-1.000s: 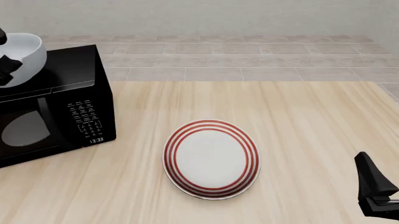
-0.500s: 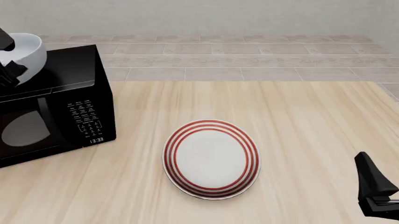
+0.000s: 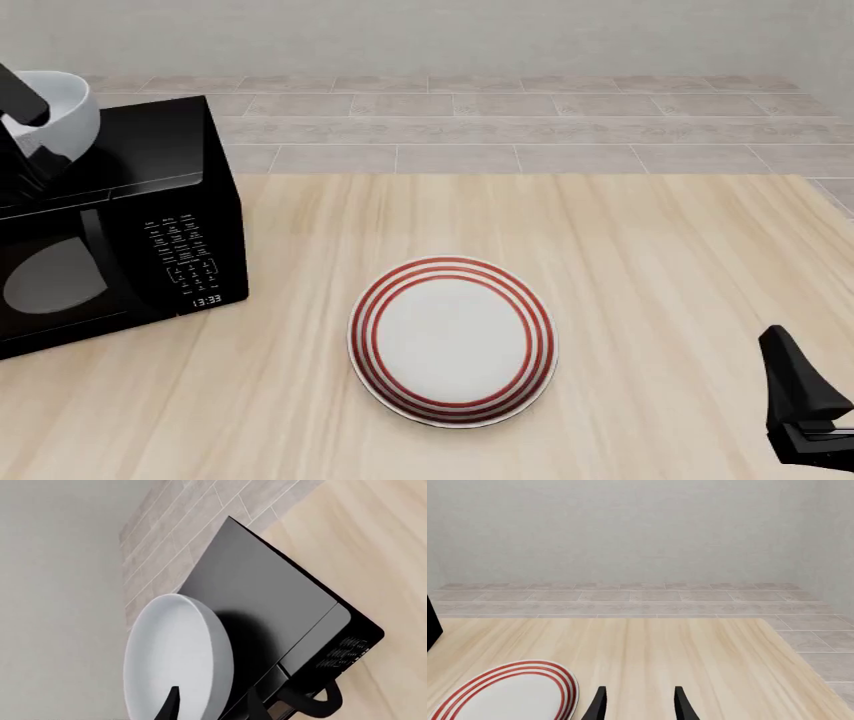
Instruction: Pick up the white bowl and put it on the plate.
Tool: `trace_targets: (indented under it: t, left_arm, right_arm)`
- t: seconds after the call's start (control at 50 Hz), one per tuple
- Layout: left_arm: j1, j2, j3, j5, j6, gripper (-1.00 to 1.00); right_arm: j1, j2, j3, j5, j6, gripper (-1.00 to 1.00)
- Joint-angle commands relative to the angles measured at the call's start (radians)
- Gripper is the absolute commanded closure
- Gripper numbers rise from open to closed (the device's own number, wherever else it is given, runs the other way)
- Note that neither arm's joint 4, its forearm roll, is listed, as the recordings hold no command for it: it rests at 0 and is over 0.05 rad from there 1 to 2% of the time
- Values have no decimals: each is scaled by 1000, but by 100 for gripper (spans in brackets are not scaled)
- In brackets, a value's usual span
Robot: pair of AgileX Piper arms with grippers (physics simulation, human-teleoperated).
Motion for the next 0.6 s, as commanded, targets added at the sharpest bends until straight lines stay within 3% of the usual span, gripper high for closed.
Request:
trace_targets:
  t: [0.02, 0.16, 0.2, 0.26, 0.6]
  left_arm:
    - [6, 22, 9, -21, 0, -100]
    - [18, 34, 15, -32, -4, -100]
    - [1, 28, 5, -19, -35, -100]
    - [19, 36, 26, -44, -9, -100]
    - [37, 75, 50, -86, -11, -100]
  right_arm:
    - [-2, -4, 1, 4, -2, -100]
    - [-2, -4, 1, 4, -2, -100]
    - [-2, -4, 1, 4, -2, -100]
    - [-2, -4, 1, 4, -2, -100]
    - [-2, -5, 1, 4, -2, -100]
